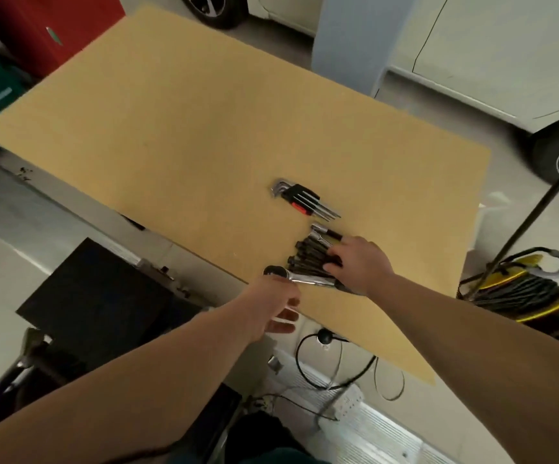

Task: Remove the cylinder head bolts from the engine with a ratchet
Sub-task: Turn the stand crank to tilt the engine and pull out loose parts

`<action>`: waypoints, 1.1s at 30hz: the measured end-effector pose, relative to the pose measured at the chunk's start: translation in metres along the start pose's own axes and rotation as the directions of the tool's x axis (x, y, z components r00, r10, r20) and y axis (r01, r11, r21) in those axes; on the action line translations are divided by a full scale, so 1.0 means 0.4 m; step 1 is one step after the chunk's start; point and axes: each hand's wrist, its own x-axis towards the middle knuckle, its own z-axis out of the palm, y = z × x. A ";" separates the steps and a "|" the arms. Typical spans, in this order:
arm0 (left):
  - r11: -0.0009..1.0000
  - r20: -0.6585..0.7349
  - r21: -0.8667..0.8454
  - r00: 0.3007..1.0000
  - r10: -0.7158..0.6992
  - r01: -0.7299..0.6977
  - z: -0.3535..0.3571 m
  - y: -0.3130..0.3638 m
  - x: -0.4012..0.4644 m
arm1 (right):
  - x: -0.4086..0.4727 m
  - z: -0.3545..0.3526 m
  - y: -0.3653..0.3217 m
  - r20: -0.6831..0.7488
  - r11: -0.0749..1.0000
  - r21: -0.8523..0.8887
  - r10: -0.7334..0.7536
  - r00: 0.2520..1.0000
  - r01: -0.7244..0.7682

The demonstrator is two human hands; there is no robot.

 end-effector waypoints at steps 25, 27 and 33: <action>0.831 0.000 -0.534 0.983 -0.185 0.157 0.102 -0.009 0.173 | 0.118 -0.013 -0.097 0.176 0.991 -0.096 -0.077 0.981 0.095; 0.819 0.009 -0.555 0.985 -0.170 0.147 0.103 -0.008 0.177 | 0.125 -0.014 -0.101 0.181 0.995 -0.066 -0.062 0.982 0.075; 0.772 0.024 -0.623 0.989 -0.143 0.126 0.111 0.002 0.187 | 0.138 0.005 -0.101 0.143 0.999 0.037 -0.025 0.989 0.020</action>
